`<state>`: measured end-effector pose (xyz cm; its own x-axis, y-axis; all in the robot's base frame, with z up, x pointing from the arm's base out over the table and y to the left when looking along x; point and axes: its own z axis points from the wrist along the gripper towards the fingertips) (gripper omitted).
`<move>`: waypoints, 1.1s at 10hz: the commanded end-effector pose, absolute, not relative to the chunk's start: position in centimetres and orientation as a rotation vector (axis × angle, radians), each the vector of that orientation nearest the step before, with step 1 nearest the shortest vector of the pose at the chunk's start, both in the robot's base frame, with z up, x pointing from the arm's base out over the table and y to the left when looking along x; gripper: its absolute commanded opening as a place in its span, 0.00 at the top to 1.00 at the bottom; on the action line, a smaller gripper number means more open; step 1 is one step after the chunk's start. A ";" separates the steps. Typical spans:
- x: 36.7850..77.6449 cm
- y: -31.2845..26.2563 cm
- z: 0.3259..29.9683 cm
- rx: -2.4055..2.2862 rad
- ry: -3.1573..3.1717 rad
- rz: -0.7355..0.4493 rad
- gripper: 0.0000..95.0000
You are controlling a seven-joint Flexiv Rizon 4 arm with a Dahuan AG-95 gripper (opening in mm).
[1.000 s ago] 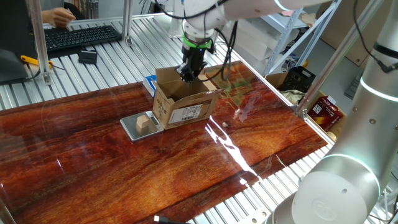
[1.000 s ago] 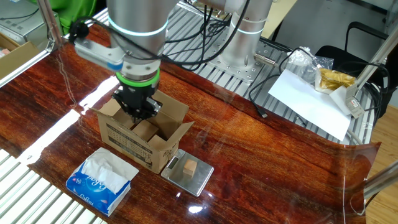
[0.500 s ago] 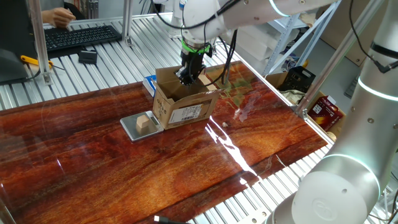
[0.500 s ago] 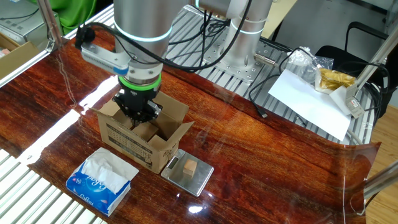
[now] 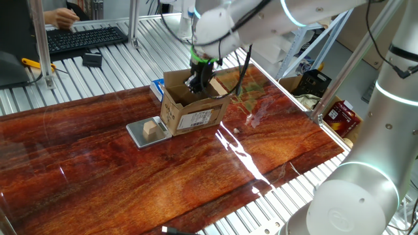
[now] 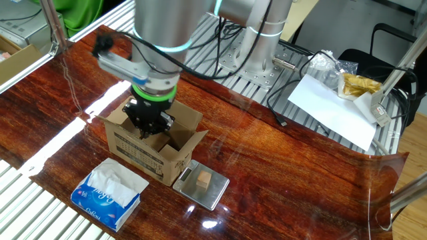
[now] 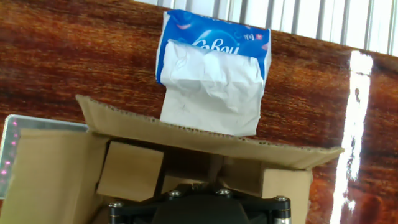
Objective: Open a box
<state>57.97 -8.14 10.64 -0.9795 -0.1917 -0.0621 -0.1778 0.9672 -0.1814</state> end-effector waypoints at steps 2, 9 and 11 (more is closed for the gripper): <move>57.9 -8.5 10.1 -0.318 3.012 -0.315 1.00; 59.2 -10.2 11.6 -0.389 2.996 -0.389 1.00; 59.8 -11.2 12.4 -0.389 3.004 -0.390 1.00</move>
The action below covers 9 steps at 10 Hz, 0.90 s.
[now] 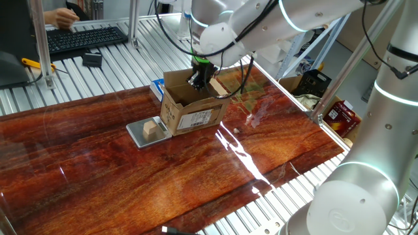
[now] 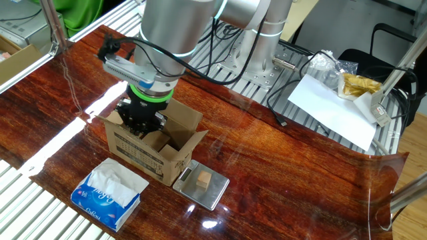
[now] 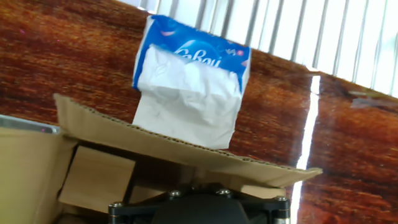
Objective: Open a box
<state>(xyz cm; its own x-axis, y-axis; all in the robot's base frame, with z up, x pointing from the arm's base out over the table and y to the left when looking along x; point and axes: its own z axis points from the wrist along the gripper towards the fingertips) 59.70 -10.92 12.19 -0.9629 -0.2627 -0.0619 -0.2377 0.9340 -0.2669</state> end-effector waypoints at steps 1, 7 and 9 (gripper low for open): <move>60.1 -11.8 13.0 -0.388 3.010 -0.391 1.00; 60.4 -12.6 13.8 -0.376 3.026 -0.358 1.00; 60.3 -12.6 14.0 -0.259 3.090 -0.061 1.00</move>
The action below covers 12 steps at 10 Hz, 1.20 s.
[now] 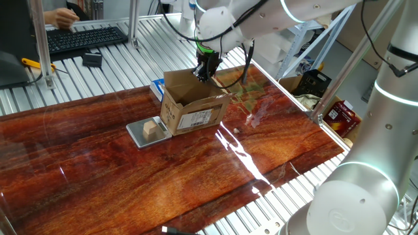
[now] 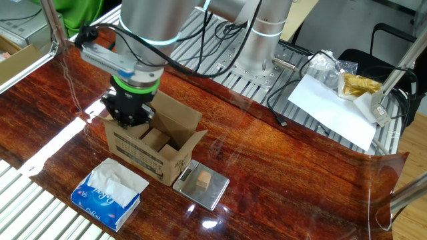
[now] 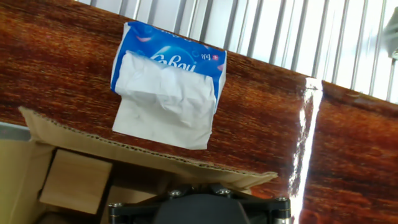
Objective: Open a box
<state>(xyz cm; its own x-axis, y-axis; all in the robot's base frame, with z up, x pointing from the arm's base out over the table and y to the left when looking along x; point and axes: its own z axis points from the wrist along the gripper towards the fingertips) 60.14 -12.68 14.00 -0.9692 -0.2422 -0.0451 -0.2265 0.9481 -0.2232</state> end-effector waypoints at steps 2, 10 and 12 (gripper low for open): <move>60.2 -12.6 14.2 -0.190 3.092 0.111 1.00; 59.4 -11.6 14.7 -0.092 3.115 0.167 1.00; 59.1 -11.2 15.1 -0.089 3.119 0.157 1.00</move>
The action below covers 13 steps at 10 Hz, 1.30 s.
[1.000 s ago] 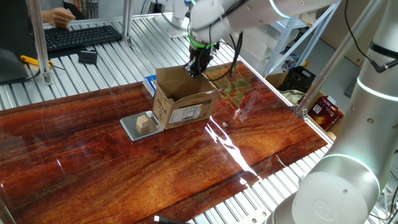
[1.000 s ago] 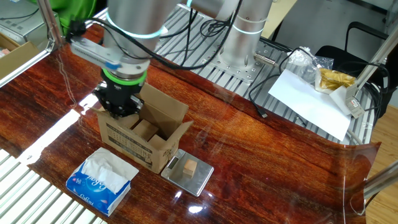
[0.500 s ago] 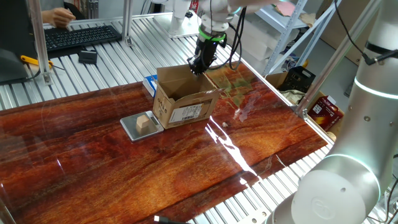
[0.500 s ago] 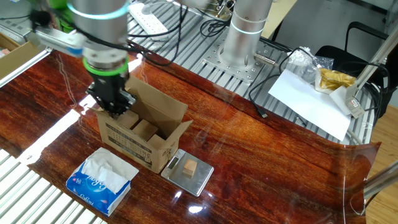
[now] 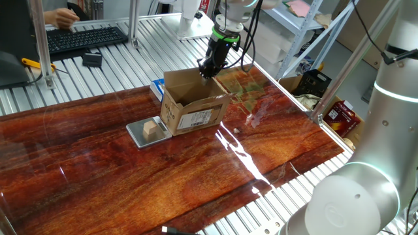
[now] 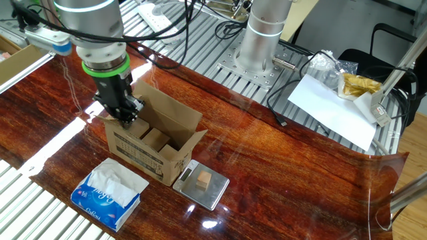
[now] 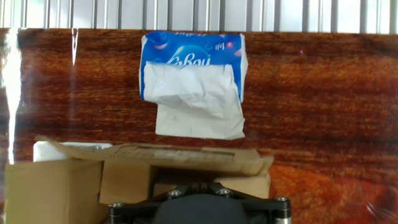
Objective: Open a box
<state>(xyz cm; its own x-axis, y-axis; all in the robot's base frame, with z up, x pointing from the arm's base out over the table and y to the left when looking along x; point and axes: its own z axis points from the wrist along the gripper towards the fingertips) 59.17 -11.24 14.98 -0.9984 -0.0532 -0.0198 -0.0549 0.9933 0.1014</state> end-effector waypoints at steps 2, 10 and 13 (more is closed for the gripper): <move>59.0 -11.2 15.3 -0.096 3.117 0.151 1.00; 58.8 -10.6 16.6 -0.093 3.114 0.136 1.00; 58.8 -10.6 16.6 -0.091 3.113 0.082 1.00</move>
<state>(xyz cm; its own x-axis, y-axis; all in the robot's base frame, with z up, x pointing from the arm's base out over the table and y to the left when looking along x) 58.96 -10.58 16.55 -0.9980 -0.0575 -0.0273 -0.0588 0.9970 0.0498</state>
